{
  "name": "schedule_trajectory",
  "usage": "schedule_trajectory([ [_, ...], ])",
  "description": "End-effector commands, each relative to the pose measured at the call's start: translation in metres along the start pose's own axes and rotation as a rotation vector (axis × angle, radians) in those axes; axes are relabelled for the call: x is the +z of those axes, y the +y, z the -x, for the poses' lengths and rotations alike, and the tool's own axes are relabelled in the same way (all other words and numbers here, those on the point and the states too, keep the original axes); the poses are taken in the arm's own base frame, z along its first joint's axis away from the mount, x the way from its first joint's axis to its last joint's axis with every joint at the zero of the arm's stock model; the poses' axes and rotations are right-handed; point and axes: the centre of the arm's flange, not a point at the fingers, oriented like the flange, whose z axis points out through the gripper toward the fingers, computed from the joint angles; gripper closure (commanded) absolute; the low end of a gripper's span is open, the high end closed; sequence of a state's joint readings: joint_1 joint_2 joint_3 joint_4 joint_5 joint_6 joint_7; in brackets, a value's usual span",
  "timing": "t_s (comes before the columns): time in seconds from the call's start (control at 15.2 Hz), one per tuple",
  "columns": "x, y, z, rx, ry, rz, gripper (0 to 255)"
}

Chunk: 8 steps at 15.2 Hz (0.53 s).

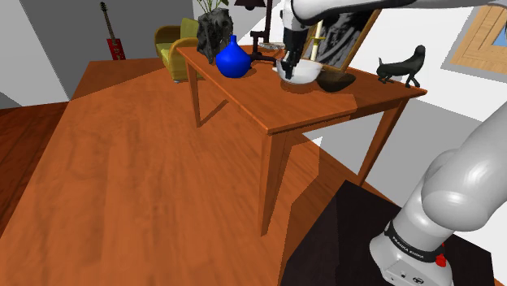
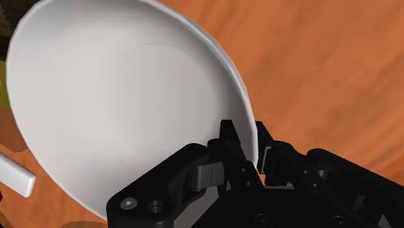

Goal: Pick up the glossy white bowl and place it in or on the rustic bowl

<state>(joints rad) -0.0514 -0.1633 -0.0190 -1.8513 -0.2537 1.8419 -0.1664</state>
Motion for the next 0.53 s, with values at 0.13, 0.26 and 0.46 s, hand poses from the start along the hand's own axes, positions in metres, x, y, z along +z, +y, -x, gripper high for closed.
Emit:
schedule_trajectory([
  [0.13, -0.02, 0.005, -0.003, 0.0, 0.0, 0.0, 255],
  [0.26, -0.03, 0.008, -0.004, 0.0, 0.0, 0.0, 255],
  [0.46, -0.046, 0.013, -0.006, 0.0, 0.0, 0.0, 255],
])
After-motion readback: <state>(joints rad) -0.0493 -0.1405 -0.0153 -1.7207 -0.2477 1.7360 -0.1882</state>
